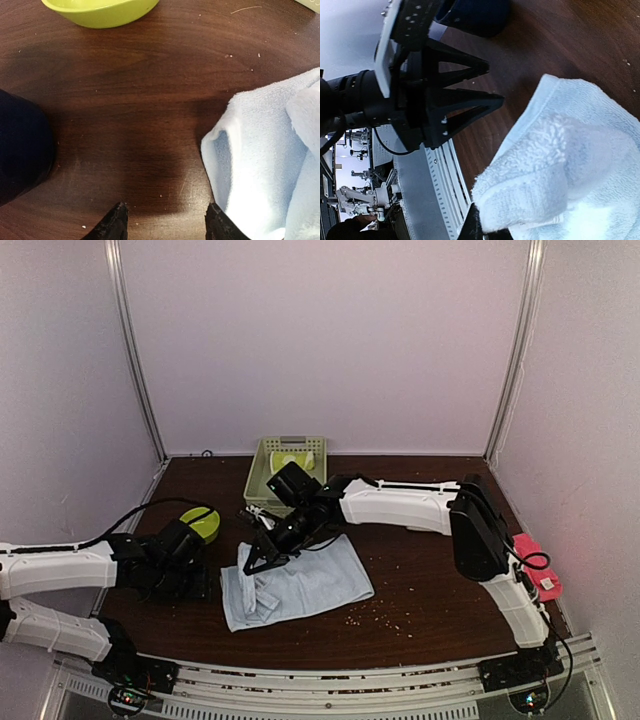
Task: Roll the towels
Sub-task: Fold the towel at the center of the board, then smooth out the towel at the center of the board.
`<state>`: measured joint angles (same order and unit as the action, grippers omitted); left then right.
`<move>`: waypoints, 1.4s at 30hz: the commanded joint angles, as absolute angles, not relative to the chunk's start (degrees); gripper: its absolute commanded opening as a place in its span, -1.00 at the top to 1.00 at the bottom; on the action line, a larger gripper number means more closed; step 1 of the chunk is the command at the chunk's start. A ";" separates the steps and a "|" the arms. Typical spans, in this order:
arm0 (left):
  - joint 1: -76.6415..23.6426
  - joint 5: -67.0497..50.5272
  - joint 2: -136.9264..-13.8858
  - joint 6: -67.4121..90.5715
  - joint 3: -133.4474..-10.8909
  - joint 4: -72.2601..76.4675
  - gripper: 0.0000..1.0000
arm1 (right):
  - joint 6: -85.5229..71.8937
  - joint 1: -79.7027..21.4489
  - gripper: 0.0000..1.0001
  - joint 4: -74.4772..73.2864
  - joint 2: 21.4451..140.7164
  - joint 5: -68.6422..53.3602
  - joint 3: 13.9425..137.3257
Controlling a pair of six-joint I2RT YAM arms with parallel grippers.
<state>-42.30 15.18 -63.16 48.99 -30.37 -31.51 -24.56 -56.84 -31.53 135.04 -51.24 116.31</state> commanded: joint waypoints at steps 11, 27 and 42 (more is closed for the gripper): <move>-41.89 15.06 -60.37 49.42 -31.20 -31.12 -0.09 | -33.73 -58.88 0.60 -18.50 143.58 -59.56 123.37; -41.90 3.17 -54.59 54.90 -32.45 -25.55 -0.06 | -1.65 -44.80 0.34 -40.48 126.63 -43.33 108.89; -41.80 8.21 -54.23 58.37 -31.08 -30.94 -0.34 | 6.31 -38.75 0.14 -38.55 117.97 -26.93 91.80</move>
